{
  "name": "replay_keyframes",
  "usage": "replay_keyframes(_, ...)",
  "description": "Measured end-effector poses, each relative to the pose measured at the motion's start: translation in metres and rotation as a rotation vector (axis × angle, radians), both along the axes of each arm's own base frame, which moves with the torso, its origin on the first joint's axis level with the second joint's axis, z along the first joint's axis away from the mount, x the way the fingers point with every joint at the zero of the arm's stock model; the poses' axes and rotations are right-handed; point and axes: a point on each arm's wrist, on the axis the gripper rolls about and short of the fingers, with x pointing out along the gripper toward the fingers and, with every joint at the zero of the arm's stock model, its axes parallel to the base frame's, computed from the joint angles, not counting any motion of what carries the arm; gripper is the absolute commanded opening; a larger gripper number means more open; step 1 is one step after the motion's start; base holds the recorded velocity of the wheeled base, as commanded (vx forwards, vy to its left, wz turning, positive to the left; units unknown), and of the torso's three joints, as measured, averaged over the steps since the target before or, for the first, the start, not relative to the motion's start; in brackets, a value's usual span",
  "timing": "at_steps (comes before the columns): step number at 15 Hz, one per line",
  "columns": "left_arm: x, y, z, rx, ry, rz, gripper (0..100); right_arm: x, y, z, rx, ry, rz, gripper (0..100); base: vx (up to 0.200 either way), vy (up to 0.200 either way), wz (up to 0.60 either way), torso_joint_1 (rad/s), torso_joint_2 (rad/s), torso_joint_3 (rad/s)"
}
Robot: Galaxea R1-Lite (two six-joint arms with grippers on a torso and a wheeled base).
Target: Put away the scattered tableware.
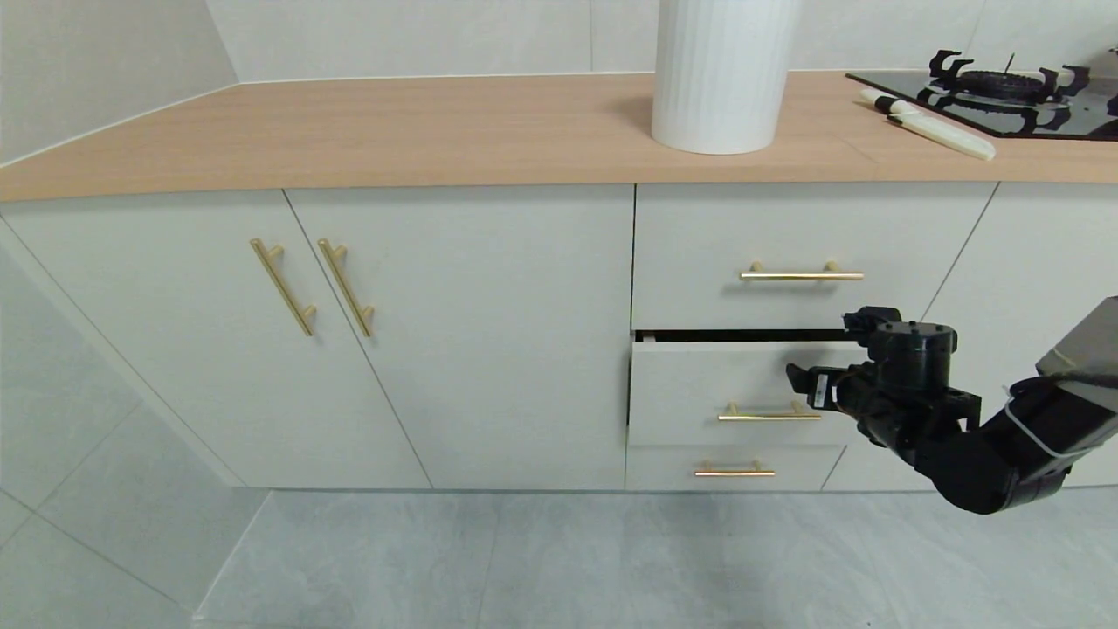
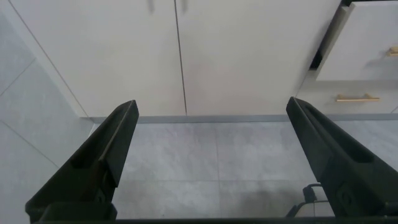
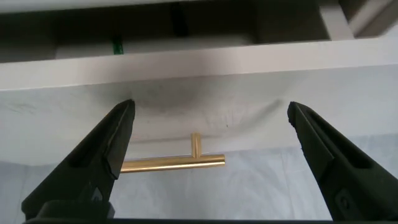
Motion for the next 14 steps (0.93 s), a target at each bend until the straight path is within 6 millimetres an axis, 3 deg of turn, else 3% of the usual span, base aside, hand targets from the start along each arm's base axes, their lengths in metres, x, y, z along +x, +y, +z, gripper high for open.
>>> replay_keyframes(5,0.0,0.0,0.0,0.0,0.0,0.0,100,0.012,-0.01,0.001,0.017,-0.029,-0.039,100,0.0,0.0,0.0,0.0,0.0,0.0)
replay_keyframes(14,0.0,0.0,0.0,0.0,0.0,0.0,100,0.029,-0.011,0.001,0.076,-0.104,-0.071,100,0.0,0.0,0.0,0.0,0.0,0.0)
